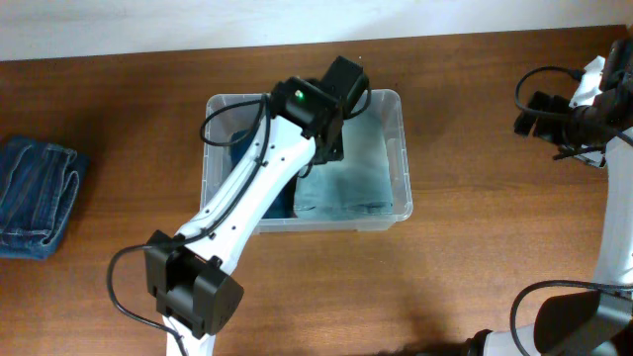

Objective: Pack container
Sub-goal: 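Press the light-blue jeans flat into the bin with the left gripper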

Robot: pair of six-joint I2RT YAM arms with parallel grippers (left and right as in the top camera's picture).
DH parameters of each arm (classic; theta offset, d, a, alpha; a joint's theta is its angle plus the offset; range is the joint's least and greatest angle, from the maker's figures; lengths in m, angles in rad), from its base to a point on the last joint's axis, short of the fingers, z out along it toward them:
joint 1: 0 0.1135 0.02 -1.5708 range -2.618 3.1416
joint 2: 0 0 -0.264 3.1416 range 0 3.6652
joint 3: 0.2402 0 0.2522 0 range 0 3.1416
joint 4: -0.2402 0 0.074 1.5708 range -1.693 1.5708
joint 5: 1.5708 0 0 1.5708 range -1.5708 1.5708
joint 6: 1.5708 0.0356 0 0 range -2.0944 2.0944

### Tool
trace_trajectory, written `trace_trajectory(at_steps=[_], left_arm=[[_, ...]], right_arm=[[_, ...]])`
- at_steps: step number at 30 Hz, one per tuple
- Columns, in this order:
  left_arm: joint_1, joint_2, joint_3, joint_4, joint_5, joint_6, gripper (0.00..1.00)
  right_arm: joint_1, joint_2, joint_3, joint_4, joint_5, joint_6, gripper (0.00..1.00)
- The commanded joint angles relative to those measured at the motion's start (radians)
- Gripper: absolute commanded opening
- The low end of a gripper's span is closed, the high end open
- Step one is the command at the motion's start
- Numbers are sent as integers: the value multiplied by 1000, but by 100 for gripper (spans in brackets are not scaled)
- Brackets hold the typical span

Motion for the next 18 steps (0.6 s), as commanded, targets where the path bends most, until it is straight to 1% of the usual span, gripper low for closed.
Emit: trace_trajectory(at_steps=[1, 3, 6, 9, 10, 11, 14, 15, 17, 18], left_arm=[[11, -37, -107, 63, -78, 12, 37], [13, -37, -166, 119, -77, 43, 48], [22, -37, -189, 156, -77, 129, 73], [28, -40, -152, 162, -77, 202, 86], [27, -41, -123, 159, -77, 226, 87], [27, -42, -90, 153, -77, 241, 92], [16, -48, 18, 127, -64, 243, 92], [8, -49, 51, 117, -50, 243, 89], [-7, -51, 103, 97, -15, 243, 77], [-16, -51, 117, 91, 1, 243, 70]], right_arm=[[-3, -7, 6, -1, 2, -1, 99], [-3, -7, 6, -1, 2, -1, 99], [-3, -7, 6, 0, 2, -1, 99], [-3, -7, 6, 0, 2, -1, 99], [-3, -8, 6, 0, 2, -1, 99], [-3, -8, 6, 0, 2, -1, 99], [-3, -7, 6, -1, 2, -1, 99], [-3, -7, 6, -1, 2, -1, 99], [-3, -7, 6, -1, 2, -1, 99], [-3, -7, 6, -1, 2, -1, 99]])
